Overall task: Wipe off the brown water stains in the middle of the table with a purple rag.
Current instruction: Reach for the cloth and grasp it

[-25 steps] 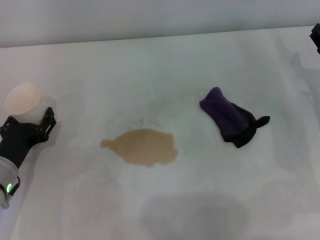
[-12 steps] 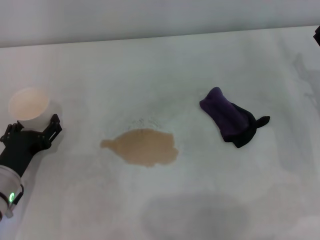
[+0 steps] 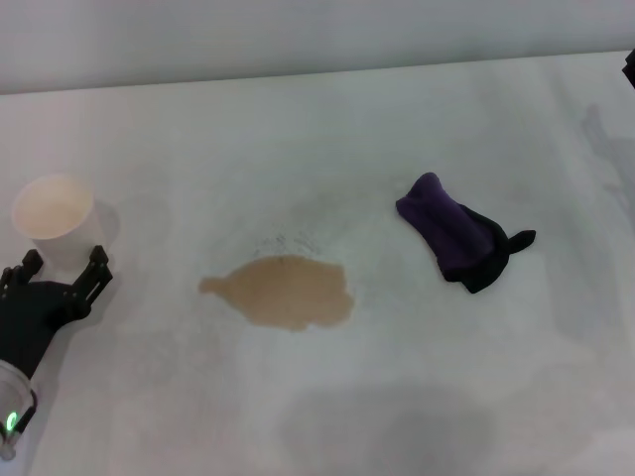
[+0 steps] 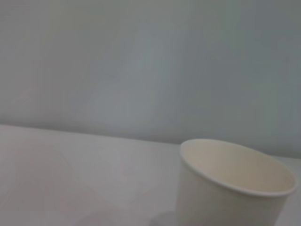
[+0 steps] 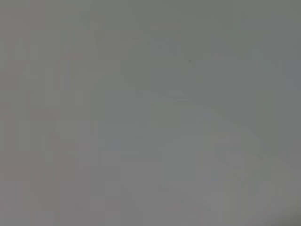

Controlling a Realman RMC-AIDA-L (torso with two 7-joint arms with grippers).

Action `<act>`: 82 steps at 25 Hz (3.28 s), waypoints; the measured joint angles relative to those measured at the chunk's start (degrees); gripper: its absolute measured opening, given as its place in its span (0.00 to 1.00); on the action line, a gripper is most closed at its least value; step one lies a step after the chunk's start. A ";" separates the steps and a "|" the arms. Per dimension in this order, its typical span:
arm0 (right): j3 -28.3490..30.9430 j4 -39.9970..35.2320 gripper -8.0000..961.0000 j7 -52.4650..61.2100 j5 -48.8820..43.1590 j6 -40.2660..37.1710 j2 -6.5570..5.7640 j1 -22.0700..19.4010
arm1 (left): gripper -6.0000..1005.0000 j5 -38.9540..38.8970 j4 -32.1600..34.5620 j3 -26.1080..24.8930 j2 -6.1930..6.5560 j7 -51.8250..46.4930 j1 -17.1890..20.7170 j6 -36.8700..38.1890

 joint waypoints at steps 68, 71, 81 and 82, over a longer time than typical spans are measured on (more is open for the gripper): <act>-54.91 -70.04 0.80 111.96 -115.41 10.50 -0.08 -3.42 | 0.89 -7.98 -4.25 -0.78 0.13 -2.82 3.92 16.66; -54.51 -69.36 0.79 111.97 -115.51 9.43 -0.19 -3.18 | 0.89 -7.98 -4.21 -0.78 0.16 -2.82 3.90 16.60; -52.82 -63.58 0.49 112.06 -115.71 8.12 -0.26 0.06 | 0.89 -7.98 -4.19 -0.78 0.22 -2.82 3.36 16.58; -52.76 -63.10 0.45 112.00 -115.71 8.05 -0.26 0.35 | 0.89 -7.98 -4.24 -0.78 0.22 -2.82 3.28 16.58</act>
